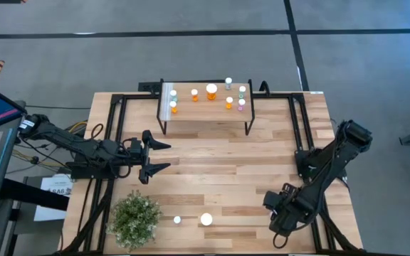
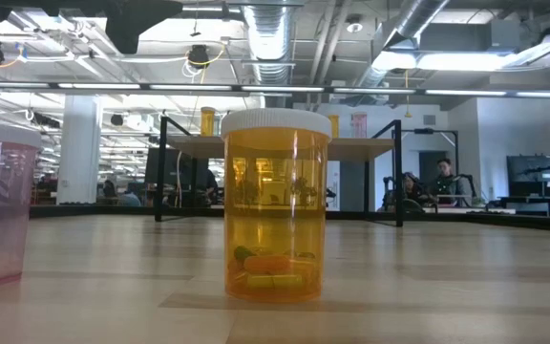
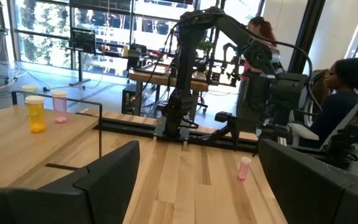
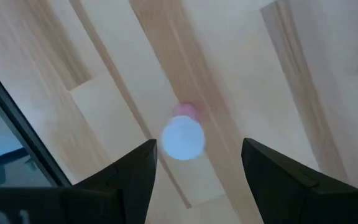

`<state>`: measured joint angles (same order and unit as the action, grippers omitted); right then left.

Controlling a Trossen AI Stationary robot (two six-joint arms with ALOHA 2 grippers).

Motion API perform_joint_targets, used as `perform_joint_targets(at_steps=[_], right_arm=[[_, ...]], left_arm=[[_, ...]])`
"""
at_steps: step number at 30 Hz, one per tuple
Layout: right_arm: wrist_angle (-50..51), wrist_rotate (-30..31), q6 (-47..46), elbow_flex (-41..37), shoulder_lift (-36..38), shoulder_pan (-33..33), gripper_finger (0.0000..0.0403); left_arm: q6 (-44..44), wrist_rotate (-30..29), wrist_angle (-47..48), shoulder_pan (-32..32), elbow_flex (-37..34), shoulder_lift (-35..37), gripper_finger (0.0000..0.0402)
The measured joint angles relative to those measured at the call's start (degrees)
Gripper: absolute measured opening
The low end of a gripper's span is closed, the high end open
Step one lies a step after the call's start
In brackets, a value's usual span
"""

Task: Pick and place medicine bottles onto shelf by color
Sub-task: Put the small right violet bottle on the shelf

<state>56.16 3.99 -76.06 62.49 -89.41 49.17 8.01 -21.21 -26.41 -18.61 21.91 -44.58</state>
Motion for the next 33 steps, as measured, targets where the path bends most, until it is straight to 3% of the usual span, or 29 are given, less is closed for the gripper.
perform_joint_targets(at_steps=[12,24,33], right_arm=[[-6.0,7.8,-3.5,-6.6,12.7,2.1,0.0255],[-9.1,4.6,-3.2,-6.6,5.7,2.2,0.0255],[-11.5,3.2,-3.2,-6.5,4.6,2.1,0.0255]], left_arm=[[0.1,0.0,0.0,0.0,0.0,0.0,0.0318],[0.2,0.0,0.0,0.0,0.0,0.0,0.0318],[0.7,0.2,0.1,0.0,0.0,0.0,0.0318]])
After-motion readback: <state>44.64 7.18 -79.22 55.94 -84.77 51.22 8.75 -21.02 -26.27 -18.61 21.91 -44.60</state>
